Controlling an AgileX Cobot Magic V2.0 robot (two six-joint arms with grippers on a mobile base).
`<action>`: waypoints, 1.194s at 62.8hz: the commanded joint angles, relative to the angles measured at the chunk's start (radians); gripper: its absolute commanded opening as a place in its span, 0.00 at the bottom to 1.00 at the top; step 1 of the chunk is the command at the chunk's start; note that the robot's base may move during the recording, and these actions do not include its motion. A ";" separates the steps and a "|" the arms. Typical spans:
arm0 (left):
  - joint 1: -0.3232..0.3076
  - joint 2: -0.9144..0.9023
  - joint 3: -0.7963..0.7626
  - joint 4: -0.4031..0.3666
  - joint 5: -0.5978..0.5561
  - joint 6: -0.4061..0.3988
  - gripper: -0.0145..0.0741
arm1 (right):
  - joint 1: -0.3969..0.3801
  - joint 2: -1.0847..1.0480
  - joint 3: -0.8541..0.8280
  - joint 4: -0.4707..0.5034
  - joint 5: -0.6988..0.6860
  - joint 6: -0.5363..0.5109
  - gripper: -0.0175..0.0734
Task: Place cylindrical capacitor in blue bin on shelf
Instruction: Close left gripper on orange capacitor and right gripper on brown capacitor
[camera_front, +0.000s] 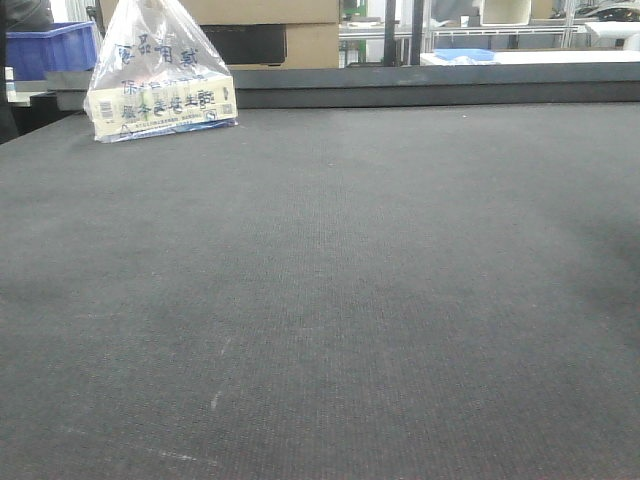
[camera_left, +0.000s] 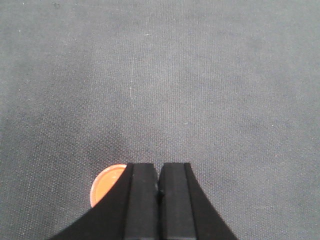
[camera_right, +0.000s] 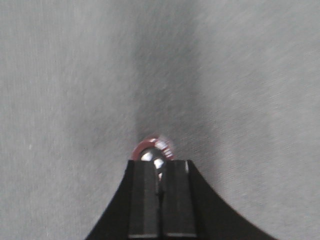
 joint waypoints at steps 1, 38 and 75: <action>0.002 -0.001 -0.010 -0.008 -0.011 -0.005 0.04 | 0.014 0.009 -0.011 -0.018 0.002 0.003 0.21; 0.002 -0.001 -0.010 -0.008 -0.007 -0.005 0.04 | 0.016 0.216 -0.011 -0.022 -0.016 0.003 0.58; 0.002 -0.001 -0.010 0.032 0.007 -0.060 0.06 | 0.016 0.241 -0.011 -0.055 -0.024 0.003 0.01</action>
